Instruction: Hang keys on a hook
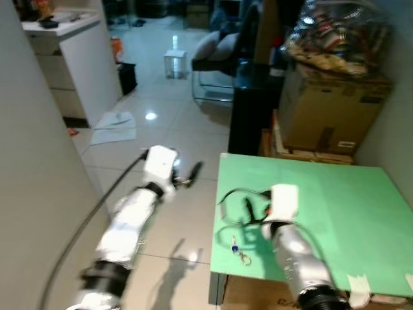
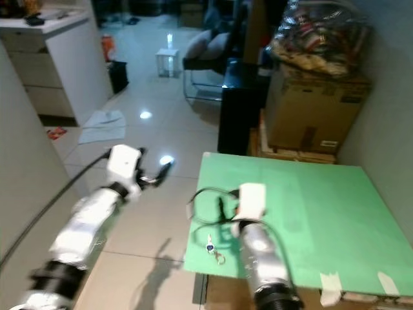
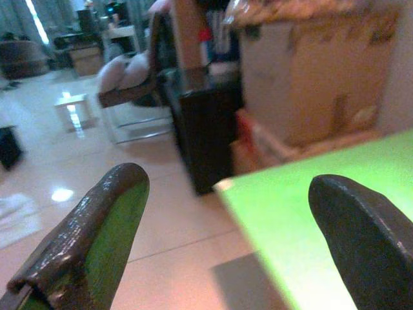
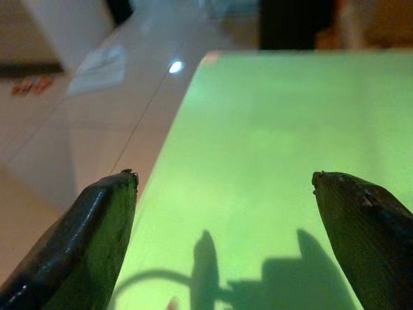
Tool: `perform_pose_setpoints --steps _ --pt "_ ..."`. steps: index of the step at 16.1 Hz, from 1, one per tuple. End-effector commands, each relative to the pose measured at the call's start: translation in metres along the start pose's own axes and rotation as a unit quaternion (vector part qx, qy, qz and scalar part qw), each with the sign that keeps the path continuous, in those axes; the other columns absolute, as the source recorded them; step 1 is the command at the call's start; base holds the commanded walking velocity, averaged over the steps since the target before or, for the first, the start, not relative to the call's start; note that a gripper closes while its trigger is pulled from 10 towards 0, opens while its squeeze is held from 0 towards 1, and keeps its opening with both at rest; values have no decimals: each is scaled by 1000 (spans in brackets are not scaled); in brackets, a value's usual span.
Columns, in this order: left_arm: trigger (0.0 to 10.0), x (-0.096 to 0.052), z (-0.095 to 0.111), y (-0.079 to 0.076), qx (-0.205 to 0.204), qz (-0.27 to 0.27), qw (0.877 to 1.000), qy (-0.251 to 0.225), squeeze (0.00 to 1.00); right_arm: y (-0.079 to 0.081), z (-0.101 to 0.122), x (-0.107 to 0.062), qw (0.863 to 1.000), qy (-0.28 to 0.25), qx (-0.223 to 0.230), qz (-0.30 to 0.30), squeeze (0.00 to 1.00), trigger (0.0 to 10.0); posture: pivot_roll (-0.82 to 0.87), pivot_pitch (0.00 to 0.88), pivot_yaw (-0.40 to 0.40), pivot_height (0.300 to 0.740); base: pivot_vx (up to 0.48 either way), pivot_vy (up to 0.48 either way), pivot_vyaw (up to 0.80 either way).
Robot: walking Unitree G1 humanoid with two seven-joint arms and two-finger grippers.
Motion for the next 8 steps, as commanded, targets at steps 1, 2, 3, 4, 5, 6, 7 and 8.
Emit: perform_pose_setpoints --steps 1,2,3,4,5,6,7,8 --pt "10000 -4 0 7 26 11 1000 13 0 5 2 3 1000 1 -8 13 1000 10000 1 0 27 740 0 0 0" --pt "10000 -15 1 25 43 31 998 28 0 13 -1 4 1000 7 -8 24 1000 10000 28 0 31 740 0 0 0" --pt "10000 -27 -4 36 51 28 997 58 0 17 -4 5 1000 13 -10 26 1000 10000 40 0 33 740 0 0 0" --pt "10000 -39 -8 35 55 -9 994 90 0 18 -9 2 999 19 -23 22 1000 10000 52 0 34 740 0 0 0" --pt "10000 -51 -9 34 44 -47 990 126 0 18 -19 -2 999 30 -29 13 1000 10000 59 0 31 740 0 0 0" --pt "10000 -56 -9 34 32 -59 987 144 0 19 -24 -5 999 37 -31 10 1000 10000 69 0 29 740 0 0 0" --pt "10000 -60 -12 36 32 -65 984 166 0 24 -28 -6 999 43 -27 21 1000 10000 63 0 25 740 0 0 0" --pt "10000 -62 -14 36 37 -71 981 176 0 26 -30 -6 998 47 -23 26 1000 10000 61 0 26 740 0 0 0"
Point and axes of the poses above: a point about 5 cm out from each wrist's last joint towards the gripper, its own x axis pointing out of the wrist towards the gripper, its own z axis along the axis of the wrist's last joint, y = z × x, the point moved 2 cm from there along x, pointing out of the wrist towards the gripper, and after that the axes turned 15 degrees about -x, right-handed, at the moved point
